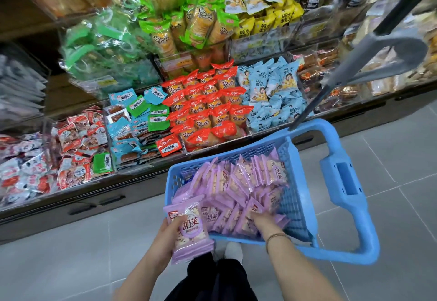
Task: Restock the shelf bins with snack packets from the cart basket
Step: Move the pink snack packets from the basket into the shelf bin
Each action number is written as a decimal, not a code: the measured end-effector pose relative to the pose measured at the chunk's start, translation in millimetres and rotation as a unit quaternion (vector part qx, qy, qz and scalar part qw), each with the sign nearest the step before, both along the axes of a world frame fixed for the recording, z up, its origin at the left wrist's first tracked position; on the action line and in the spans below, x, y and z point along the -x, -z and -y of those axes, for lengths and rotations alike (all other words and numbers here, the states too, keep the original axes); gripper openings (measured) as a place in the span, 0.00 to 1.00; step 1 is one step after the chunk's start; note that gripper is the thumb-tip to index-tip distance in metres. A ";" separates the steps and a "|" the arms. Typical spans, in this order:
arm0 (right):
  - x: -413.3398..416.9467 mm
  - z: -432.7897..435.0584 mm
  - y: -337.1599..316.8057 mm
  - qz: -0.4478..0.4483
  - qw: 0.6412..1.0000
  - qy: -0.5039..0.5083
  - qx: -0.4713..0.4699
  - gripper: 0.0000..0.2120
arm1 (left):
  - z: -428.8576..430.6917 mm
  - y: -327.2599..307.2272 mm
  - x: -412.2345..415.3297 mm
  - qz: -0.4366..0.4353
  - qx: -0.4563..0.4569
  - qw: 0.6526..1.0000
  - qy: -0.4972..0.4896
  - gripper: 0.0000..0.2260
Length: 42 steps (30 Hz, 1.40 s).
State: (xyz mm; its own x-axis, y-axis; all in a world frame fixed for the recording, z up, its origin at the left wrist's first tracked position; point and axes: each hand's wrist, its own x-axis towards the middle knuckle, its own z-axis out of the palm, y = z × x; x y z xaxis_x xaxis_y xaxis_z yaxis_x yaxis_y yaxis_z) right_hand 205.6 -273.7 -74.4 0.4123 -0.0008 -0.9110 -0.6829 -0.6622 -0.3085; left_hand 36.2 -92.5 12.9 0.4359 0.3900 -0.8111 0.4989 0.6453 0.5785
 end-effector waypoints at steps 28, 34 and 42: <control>44.3 -3.2 -93.0 0.044 0.958 0.091 -0.269 0.24 | 12.5 -18.0 -16.5 -0.007 -0.065 0.993 0.099 0.26; 57.1 -40.0 -103.4 0.149 0.969 -0.035 -0.195 0.25 | 31.2 -21.5 -45.6 0.062 -0.071 0.984 0.152 0.50; -26.6 -10.8 -70.6 0.000 0.914 0.349 -0.209 0.24 | 3.8 -18.0 -32.9 0.060 -0.044 0.994 0.082 0.50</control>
